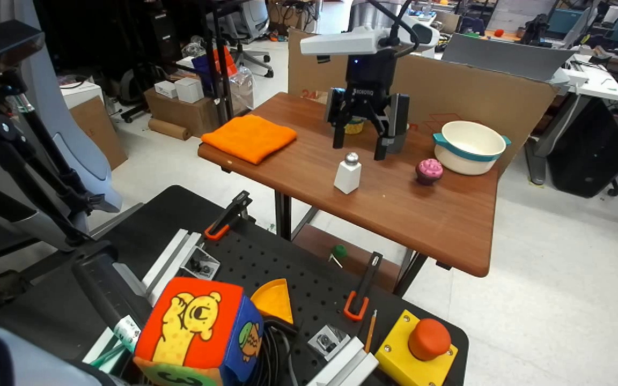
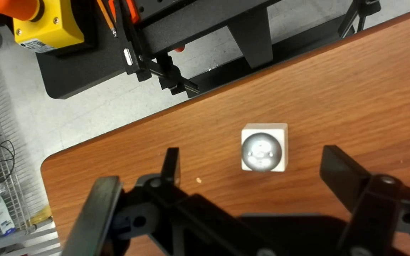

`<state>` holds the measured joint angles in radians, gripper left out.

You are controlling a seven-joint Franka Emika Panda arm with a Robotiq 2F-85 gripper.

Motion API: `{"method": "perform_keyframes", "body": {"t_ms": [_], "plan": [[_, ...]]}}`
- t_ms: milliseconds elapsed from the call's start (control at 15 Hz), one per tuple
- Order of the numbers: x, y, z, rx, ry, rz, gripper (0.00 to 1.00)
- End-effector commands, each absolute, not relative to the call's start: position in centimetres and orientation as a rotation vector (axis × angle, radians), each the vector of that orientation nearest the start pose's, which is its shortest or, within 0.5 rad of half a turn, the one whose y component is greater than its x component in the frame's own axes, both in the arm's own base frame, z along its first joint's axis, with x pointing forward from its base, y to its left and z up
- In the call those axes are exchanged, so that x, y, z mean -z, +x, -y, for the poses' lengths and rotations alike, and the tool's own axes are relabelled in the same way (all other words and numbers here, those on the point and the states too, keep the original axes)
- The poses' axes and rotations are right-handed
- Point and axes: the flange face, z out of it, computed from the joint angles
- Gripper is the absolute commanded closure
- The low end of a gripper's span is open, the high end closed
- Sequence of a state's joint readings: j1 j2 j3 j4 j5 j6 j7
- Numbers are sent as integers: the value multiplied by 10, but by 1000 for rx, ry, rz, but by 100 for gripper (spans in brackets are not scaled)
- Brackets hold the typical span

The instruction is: Pick up salt cellar and put it in the pot

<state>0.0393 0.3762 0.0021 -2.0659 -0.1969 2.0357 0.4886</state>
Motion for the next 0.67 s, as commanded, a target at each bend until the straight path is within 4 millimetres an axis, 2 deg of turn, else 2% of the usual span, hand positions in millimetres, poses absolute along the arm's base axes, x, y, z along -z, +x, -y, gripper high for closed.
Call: {"method": "perform_keyframes", "body": {"t_ms": [0, 200, 267, 333, 600], "plan": [[-204, 550, -12, -635, -3326, -465, 0], [-187, 551, -13, -712, -3316, -453, 0], [-183, 550, -13, -735, -3312, -451, 25], [-180, 551, -13, -744, -3310, -451, 26], [-176, 551, -13, -759, -3298, -431, 58]]}}
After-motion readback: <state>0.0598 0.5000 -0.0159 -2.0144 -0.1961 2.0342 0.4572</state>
